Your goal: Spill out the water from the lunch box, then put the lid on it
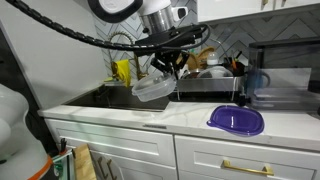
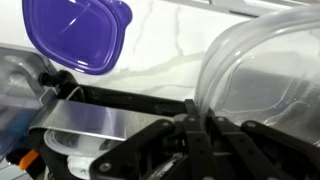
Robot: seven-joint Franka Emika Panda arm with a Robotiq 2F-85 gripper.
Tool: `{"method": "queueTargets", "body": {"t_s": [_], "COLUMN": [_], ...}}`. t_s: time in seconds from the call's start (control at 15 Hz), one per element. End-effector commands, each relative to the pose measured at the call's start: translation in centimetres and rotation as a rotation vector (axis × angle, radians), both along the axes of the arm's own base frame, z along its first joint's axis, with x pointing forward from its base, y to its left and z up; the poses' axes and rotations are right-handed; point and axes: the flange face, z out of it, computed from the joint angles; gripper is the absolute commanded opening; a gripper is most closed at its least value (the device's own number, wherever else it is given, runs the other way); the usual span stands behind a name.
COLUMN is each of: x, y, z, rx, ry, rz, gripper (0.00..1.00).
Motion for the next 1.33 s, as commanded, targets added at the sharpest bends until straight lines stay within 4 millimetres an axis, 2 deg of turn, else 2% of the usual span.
{"method": "queueTargets", "body": {"t_s": [0.0, 0.33, 0.4, 0.47, 0.67, 0.73, 1.0, 1.27], "x": [0.8, 2.9, 2.1, 2.3, 2.5, 2.4, 4.2, 5.4], "y": [-1.8, -1.0, -1.2, -1.1, -1.0, -1.1, -4.5, -5.2], "z": [-3.3, -6.6, -5.5, -6.0, -5.9, -5.8, -8.1, -10.3], "rx": [0.005, 0.044, 0.031, 0.03, 0.026, 0.025, -0.04, -0.011], "ry": [0.062, 0.05, 0.065, 0.072, 0.071, 0.069, 0.082, 0.139], "rz": [-0.053, -0.024, -0.042, -0.038, -0.038, -0.04, -0.177, -0.227], "gripper": [0.02, 0.02, 0.02, 0.07, 0.07, 0.02, 0.02, 0.02]}}
